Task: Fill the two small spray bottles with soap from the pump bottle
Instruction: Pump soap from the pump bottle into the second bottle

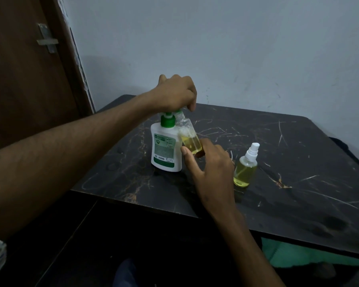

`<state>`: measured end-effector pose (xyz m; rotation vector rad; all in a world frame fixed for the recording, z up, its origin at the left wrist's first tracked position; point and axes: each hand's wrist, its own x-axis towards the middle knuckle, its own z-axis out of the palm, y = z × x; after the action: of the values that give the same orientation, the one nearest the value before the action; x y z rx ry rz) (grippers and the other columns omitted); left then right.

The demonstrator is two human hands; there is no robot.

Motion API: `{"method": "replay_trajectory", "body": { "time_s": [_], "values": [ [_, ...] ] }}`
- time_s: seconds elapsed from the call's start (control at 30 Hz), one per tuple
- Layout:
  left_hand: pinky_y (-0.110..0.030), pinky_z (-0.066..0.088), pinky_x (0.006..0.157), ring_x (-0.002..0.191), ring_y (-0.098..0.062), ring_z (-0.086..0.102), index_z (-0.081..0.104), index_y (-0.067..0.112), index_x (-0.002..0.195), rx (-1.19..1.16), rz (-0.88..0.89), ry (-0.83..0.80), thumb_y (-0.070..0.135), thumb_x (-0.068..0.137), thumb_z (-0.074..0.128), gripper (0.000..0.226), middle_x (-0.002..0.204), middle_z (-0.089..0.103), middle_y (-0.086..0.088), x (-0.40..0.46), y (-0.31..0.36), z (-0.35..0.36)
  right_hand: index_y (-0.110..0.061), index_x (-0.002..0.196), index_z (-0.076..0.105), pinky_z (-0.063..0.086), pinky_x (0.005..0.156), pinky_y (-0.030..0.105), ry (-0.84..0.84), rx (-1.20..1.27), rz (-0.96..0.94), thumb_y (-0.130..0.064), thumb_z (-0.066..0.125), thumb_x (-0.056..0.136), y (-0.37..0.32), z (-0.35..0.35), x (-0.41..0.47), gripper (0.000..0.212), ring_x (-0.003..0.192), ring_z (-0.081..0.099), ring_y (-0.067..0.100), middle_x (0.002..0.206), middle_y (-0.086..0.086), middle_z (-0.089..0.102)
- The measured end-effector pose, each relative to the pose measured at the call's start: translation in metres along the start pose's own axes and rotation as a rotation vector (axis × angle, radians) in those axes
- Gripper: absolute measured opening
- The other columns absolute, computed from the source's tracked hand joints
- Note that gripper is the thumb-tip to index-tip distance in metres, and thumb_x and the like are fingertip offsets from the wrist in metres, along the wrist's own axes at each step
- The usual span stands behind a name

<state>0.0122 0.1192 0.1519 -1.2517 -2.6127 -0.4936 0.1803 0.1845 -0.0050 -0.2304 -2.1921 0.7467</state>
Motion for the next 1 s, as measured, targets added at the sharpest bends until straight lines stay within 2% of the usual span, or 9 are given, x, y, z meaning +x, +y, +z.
{"method": "replay_trajectory", "body": {
  "time_s": [0.17,0.27,0.4,0.57,0.73,0.87,1.0],
  "values": [
    [-0.045,0.023,0.095,0.097,-0.012,0.059,0.08,0.021,0.083,0.001,0.014,-0.02,0.019,0.084,0.061,0.02,0.089,0.067,0.022,-0.0022,-0.0002,-0.0038,-0.027,0.124,0.064,0.044,0.079,0.032,-0.008,-0.001,0.008,-0.067,0.041,0.102,-0.0007,-0.0011,-0.0007,0.051,0.092,0.056,0.013,0.1,-0.008,0.063],
    [-0.046,0.024,0.099,0.092,-0.008,0.058,0.081,0.021,0.083,-0.008,0.017,0.017,0.017,0.086,0.059,0.023,0.084,0.067,0.022,-0.0009,0.0019,-0.0037,-0.027,0.124,0.064,0.043,0.08,0.03,-0.016,-0.002,0.01,-0.067,0.042,0.102,-0.0002,-0.0005,-0.0005,0.05,0.093,0.056,0.012,0.101,-0.008,0.063],
    [-0.049,0.025,0.103,0.094,-0.012,0.059,0.081,0.02,0.081,0.004,0.012,0.017,0.016,0.084,0.059,0.022,0.083,0.065,0.022,-0.0037,0.0003,-0.0011,-0.025,0.123,0.065,0.043,0.079,0.031,-0.005,-0.007,0.0,-0.064,0.044,0.103,-0.0001,-0.0004,0.0002,0.049,0.092,0.056,0.013,0.101,-0.008,0.063],
    [-0.046,0.024,0.096,0.095,-0.011,0.059,0.082,0.02,0.082,-0.026,0.014,0.023,0.017,0.083,0.061,0.021,0.09,0.072,0.017,-0.0018,0.0025,-0.0053,-0.026,0.124,0.065,0.045,0.079,0.032,-0.017,-0.009,0.011,-0.066,0.043,0.102,-0.0008,-0.0011,-0.0002,0.05,0.092,0.056,0.014,0.1,-0.008,0.063],
    [-0.046,0.026,0.098,0.099,-0.012,0.06,0.082,0.02,0.082,-0.029,-0.006,0.006,0.017,0.085,0.062,0.021,0.085,0.066,0.023,-0.0053,-0.0015,-0.0004,-0.022,0.121,0.067,0.041,0.078,0.031,0.01,0.001,-0.005,-0.058,0.05,0.104,-0.0027,-0.0014,0.0004,0.043,0.09,0.056,0.012,0.097,-0.008,0.062],
    [-0.044,0.023,0.094,0.097,-0.011,0.06,0.082,0.02,0.082,-0.038,0.005,-0.002,0.018,0.084,0.061,0.021,0.088,0.069,0.02,-0.0072,0.0016,-0.0056,-0.024,0.12,0.065,0.046,0.079,0.033,0.004,0.004,-0.005,-0.061,0.048,0.103,-0.0029,-0.0012,-0.001,0.044,0.09,0.056,0.012,0.098,-0.008,0.062],
    [-0.047,0.027,0.099,0.096,-0.01,0.06,0.082,0.02,0.081,-0.034,-0.001,0.01,0.017,0.085,0.061,0.022,0.082,0.067,0.023,-0.0045,0.0027,-0.0029,-0.022,0.115,0.067,0.04,0.077,0.031,0.029,0.012,-0.022,-0.056,0.052,0.104,-0.0026,-0.0018,-0.0003,0.039,0.086,0.054,0.012,0.093,-0.01,0.06]
  ]
}}
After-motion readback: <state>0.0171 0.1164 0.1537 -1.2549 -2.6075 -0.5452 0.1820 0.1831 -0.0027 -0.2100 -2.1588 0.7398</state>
